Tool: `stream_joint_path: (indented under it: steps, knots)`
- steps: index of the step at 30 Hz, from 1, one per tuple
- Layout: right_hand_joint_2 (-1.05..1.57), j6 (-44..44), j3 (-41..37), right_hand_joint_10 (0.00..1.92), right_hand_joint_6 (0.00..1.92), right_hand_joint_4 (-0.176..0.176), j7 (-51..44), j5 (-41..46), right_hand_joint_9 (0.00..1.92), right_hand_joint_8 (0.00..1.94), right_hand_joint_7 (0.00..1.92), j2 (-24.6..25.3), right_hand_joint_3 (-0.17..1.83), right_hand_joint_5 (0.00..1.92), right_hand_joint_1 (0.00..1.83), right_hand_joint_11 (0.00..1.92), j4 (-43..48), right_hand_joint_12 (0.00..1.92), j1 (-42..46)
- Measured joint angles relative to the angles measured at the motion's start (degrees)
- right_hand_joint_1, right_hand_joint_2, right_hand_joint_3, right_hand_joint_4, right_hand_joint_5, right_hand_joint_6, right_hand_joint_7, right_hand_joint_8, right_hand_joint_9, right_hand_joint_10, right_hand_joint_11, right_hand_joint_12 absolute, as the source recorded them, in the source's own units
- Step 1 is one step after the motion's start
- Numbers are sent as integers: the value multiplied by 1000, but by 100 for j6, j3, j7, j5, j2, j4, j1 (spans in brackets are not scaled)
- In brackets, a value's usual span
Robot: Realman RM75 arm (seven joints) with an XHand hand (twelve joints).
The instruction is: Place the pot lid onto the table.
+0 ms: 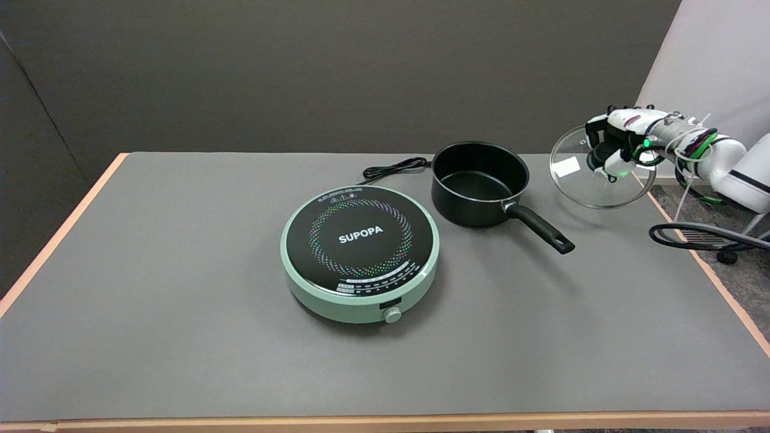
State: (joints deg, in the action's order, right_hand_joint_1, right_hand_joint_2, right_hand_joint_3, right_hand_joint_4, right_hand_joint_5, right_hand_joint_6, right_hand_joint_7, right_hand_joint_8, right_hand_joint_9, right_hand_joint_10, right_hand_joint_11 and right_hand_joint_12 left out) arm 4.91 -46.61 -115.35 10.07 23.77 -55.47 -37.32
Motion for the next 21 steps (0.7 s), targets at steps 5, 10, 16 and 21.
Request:
stream_joint_path:
  steps: [5, 10, 16, 21]
  knots:
    - [774, 40, 117, 1921, 1862, 176, 35, 386, 797, 1674, 799, -187, 986, 440, 1347, 475, -152, 1921, 97]
    - [774, 71, 249, 1921, 1863, 176, 62, 895, 798, 1674, 799, -393, 986, 440, 1347, 476, -324, 1921, 170]
    - [752, 137, 474, 1921, 1873, 176, 117, 1592, 811, 1667, 816, -640, 1017, 458, 1353, 563, -535, 1921, 242]
    - [751, 281, 712, 1921, 1870, 176, 160, 2152, 812, 1666, 817, -837, 1017, 461, 1353, 565, -737, 1921, 280]
